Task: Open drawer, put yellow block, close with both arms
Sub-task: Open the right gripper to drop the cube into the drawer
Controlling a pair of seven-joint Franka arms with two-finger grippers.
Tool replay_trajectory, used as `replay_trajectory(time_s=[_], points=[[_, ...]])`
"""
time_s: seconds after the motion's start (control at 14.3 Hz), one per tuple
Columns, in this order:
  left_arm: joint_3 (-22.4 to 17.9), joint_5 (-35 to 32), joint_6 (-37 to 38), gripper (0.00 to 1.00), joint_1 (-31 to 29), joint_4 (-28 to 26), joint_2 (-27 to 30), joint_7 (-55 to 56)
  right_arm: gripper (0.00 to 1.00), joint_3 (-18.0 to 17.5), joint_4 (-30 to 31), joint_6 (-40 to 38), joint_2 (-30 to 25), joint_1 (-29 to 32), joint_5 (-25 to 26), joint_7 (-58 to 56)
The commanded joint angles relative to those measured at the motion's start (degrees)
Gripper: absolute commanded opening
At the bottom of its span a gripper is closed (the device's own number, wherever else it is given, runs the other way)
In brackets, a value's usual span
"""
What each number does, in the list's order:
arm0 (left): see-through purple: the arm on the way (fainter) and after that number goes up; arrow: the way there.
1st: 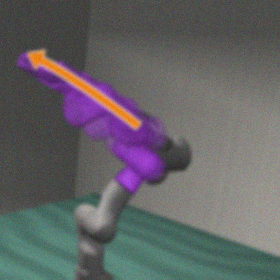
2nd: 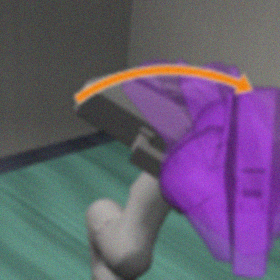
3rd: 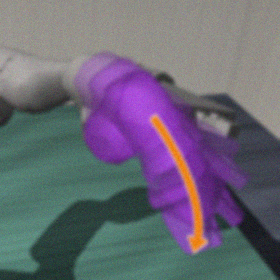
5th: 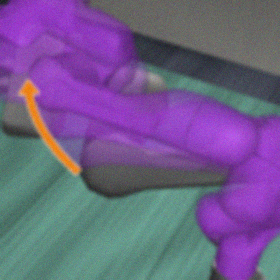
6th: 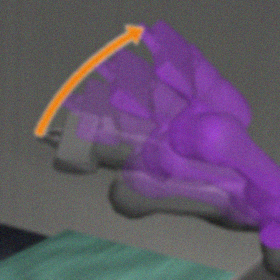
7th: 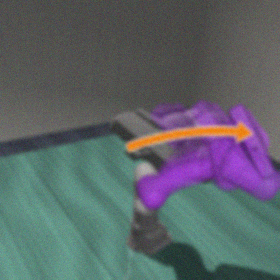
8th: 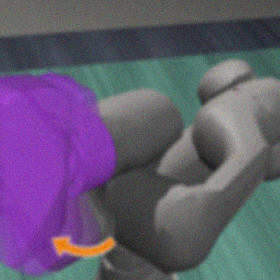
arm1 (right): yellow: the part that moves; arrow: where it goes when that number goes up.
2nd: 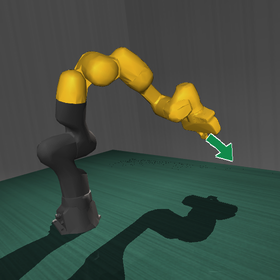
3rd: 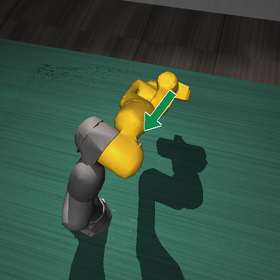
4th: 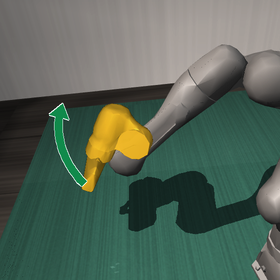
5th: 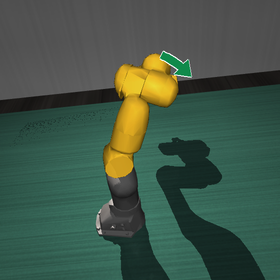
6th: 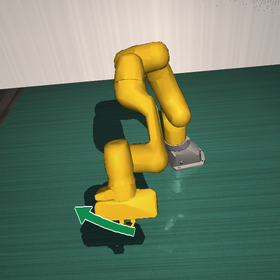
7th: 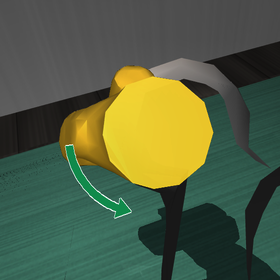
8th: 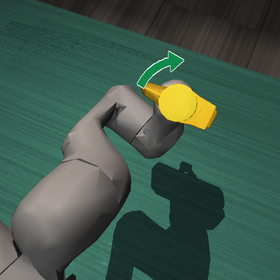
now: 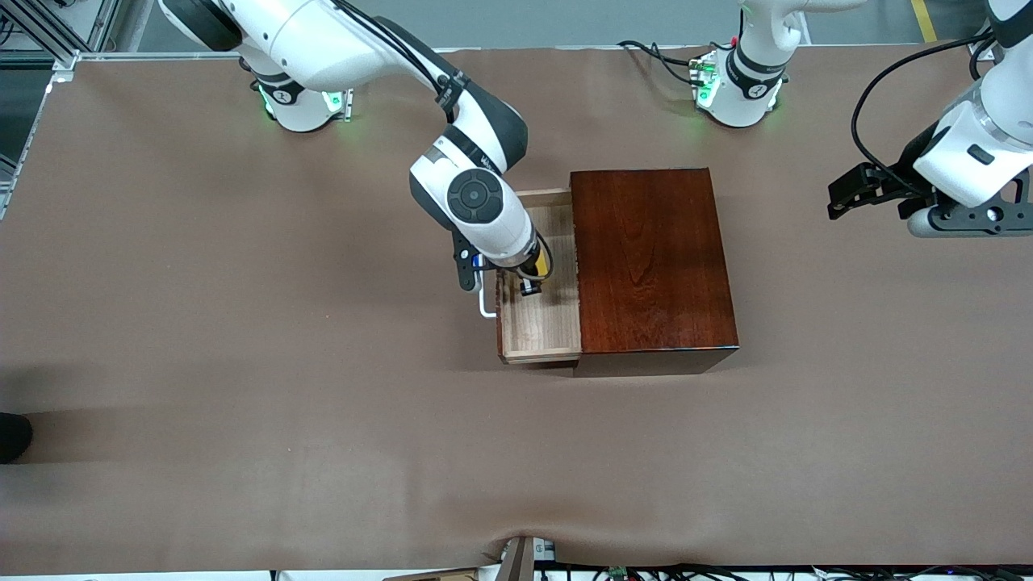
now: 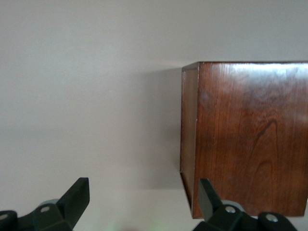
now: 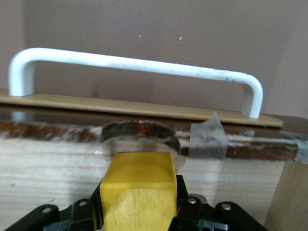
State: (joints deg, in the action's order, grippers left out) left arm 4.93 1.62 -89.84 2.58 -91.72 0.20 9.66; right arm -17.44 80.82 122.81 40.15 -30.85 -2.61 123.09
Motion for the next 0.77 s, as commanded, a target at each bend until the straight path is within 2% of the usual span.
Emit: replay_trajectory(time_s=[0.0,0.07,0.14,0.28,0.49,0.7], points=[[0.34,1.01,-1.65,1.0,0.49,1.02,-1.24,4.91,0.02,0.04,0.13,0.32,-0.07,-0.35,-0.02,1.36],[0.52,1.01,-2.52,1.0,1.19,1.19,-2.21,7.54,0.38,0.04,0.04,0.23,-0.07,-0.44,0.06,1.45],[0.78,1.01,-2.79,1.0,2.33,1.89,-3.18,11.31,0.97,0.04,-0.39,-0.2,-0.16,-0.35,0.07,1.45],[1.22,1.01,-2.88,1.0,3.74,4.52,-6.16,19.39,1.0,0.04,-1.36,-1.6,-1.03,-0.35,0.24,1.36],[1.66,1.71,-3.14,1.0,6.55,8.9,-12.65,29.42,1.0,-0.14,-10.73,-14.4,-1.04,0.7,0.15,0.22],[1.57,2.33,-4.46,1.0,9.45,12.87,-18.29,36.73,1.0,0.38,-15.68,-20.59,-1.3,3.77,0.5,-7.13]])
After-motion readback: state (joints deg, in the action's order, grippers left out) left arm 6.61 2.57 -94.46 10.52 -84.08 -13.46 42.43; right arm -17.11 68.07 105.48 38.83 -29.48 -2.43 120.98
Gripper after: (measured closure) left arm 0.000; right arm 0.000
